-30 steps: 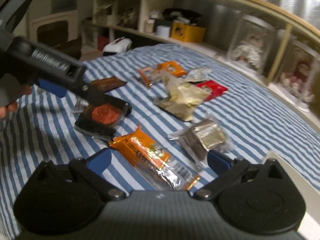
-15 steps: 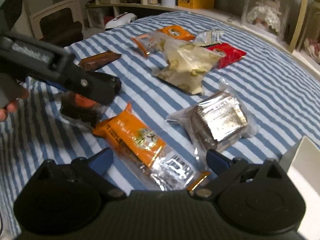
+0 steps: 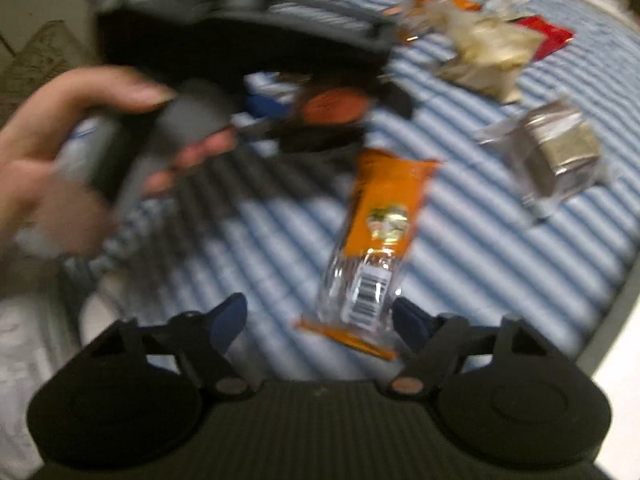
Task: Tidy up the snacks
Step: 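Grasp the black-lidded mooncake box with left tool while right tool grasps orange bar, then carry both held snacks over the white tray box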
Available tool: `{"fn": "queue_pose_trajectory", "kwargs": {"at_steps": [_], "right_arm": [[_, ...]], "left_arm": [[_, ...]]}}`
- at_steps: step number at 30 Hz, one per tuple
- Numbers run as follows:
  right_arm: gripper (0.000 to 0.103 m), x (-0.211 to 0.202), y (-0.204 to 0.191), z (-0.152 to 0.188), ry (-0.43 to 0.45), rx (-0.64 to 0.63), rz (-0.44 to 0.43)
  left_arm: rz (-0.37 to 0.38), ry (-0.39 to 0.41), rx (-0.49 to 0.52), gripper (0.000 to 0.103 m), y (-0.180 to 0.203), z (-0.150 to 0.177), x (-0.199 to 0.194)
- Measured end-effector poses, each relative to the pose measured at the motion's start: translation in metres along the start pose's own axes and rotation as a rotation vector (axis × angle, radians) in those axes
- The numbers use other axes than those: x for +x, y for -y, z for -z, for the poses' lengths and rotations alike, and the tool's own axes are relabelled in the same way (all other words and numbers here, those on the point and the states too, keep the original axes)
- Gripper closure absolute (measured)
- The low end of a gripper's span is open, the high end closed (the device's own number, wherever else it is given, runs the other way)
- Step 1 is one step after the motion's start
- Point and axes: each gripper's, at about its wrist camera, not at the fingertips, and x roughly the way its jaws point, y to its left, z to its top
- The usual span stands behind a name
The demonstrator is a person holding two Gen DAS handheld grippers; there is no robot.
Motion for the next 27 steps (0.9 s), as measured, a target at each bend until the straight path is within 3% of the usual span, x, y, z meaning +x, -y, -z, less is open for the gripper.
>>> {"fn": "queue_pose_trajectory", "kwargs": {"at_steps": [4,9,13,19,27], "right_arm": [[0.037,0.002,-0.005,-0.006,0.068,0.107,0.149],[0.04,0.004,0.007,-0.015,0.142,0.274,0.209],[0.049,0.01,0.013,-0.017,0.152,0.356,0.156],[0.057,0.023,0.017,-0.015,0.188,0.361,0.168],[0.059,-0.011,0.031,-0.005,0.289,0.4,0.216]], "left_arm": [[-0.07,0.015,0.013,0.015,0.006,0.0,0.004],[-0.133,0.036,0.03,0.036,0.005,0.0,0.003],[-0.12,0.036,0.032,0.037,0.002,-0.001,0.001],[-0.12,0.033,0.052,0.038,0.003,0.003,-0.01],[-0.093,0.091,0.095,0.038,0.007,0.006,-0.041]]}}
